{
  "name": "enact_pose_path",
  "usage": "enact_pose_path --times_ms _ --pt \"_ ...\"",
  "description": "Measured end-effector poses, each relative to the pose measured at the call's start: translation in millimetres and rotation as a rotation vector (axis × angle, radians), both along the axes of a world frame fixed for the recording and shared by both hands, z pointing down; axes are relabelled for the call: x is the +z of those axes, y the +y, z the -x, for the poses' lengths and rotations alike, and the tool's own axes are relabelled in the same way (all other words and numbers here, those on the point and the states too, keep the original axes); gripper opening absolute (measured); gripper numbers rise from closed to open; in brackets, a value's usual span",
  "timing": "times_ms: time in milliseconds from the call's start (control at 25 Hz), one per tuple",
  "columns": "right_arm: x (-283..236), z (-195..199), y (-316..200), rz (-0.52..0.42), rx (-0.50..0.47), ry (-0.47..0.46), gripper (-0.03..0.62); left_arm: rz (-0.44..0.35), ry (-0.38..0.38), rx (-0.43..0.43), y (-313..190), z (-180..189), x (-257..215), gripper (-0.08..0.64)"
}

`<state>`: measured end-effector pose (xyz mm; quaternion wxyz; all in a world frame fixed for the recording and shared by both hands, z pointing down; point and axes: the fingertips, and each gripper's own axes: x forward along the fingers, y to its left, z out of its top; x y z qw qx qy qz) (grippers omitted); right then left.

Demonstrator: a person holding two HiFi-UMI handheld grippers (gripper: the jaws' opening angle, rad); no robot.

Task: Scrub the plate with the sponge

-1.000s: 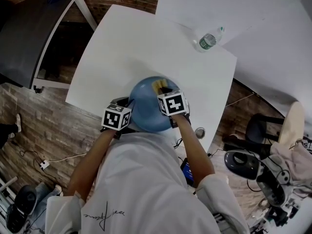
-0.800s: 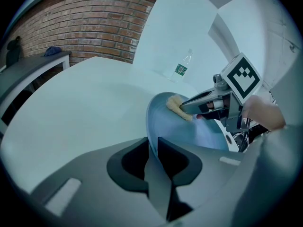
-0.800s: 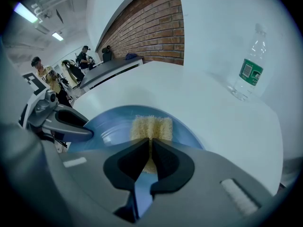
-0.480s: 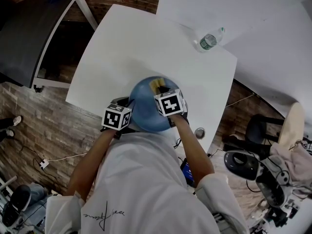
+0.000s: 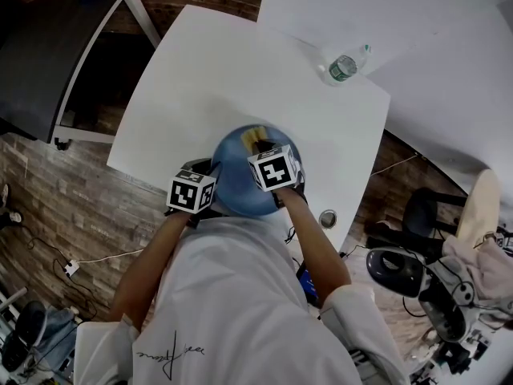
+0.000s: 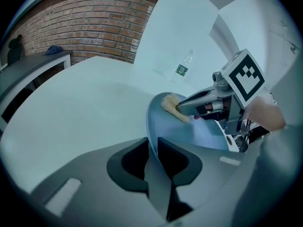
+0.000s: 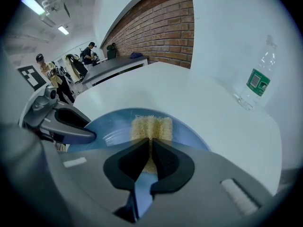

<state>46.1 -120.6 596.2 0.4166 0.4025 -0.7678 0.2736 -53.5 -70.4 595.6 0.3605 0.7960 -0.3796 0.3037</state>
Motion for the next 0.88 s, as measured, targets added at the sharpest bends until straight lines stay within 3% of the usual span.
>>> enact_pose_path --times_ms 880 --pt "-2 27 7 0.0 -0.057 -0.024 0.029 0.017 0.021 -0.011 5 -4 5 0.086"
